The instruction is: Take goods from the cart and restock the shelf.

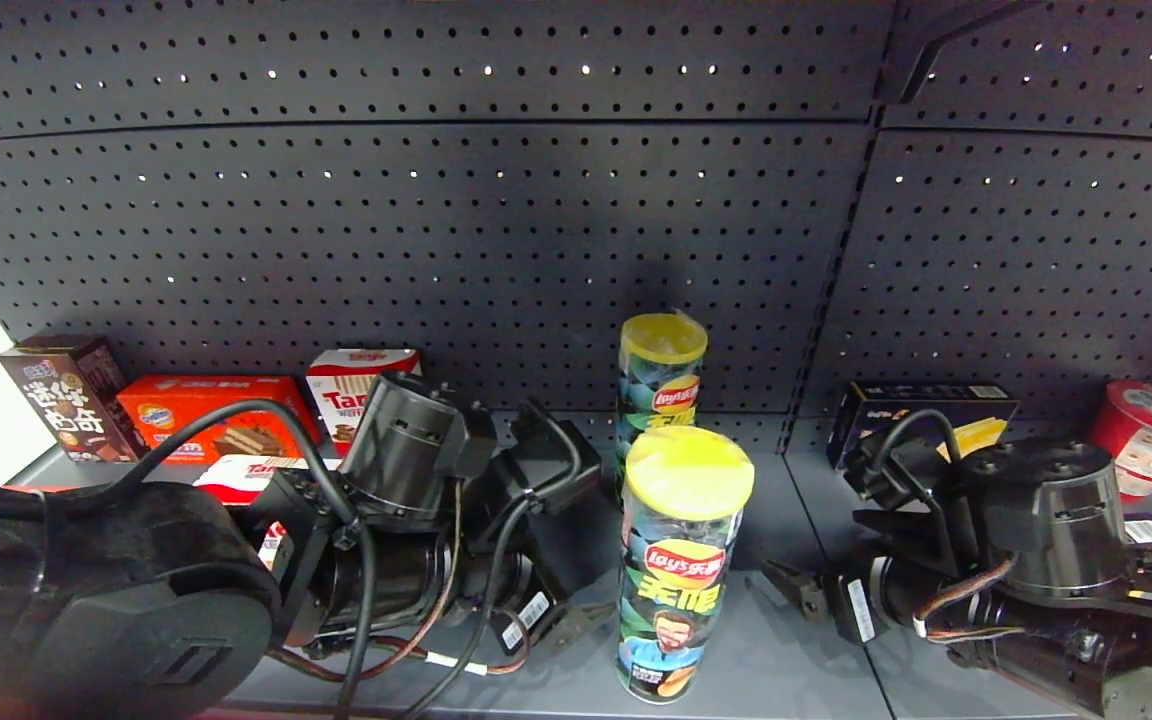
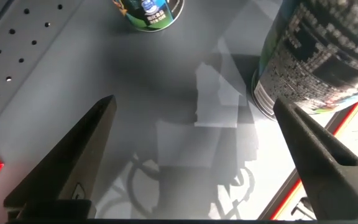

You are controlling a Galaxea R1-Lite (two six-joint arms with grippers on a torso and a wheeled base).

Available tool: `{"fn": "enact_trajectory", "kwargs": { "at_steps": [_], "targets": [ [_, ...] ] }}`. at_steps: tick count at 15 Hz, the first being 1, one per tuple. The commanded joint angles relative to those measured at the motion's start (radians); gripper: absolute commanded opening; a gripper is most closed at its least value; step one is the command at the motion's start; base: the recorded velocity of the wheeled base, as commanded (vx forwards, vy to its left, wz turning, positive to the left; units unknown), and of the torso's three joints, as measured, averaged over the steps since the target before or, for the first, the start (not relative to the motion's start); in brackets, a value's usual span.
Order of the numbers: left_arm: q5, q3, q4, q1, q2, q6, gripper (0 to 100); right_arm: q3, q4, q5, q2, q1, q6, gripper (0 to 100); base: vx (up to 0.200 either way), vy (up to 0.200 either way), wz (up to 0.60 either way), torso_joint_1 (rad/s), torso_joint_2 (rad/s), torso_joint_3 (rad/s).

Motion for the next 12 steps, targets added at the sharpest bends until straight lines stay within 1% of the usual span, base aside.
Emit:
{"fn": "enact_trajectory", "kwargs": {
  "at_steps": [1,12],
  "targets": [
    [0.0,-0.003,-0.001,-0.002,0.004,0.0,100,0.002,-0.001,0.0,0.001,0.0,0.0,100,0.0,0.0,0.0,0.0,0.0,0.0],
    [0.002,-0.001,-0.001,-0.01,0.009,0.001,100,0.005,-0.002,0.004,0.001,0.0,0.0,100,0.0,0.0,0.0,0.0,0.0,0.0]
  ]
}}
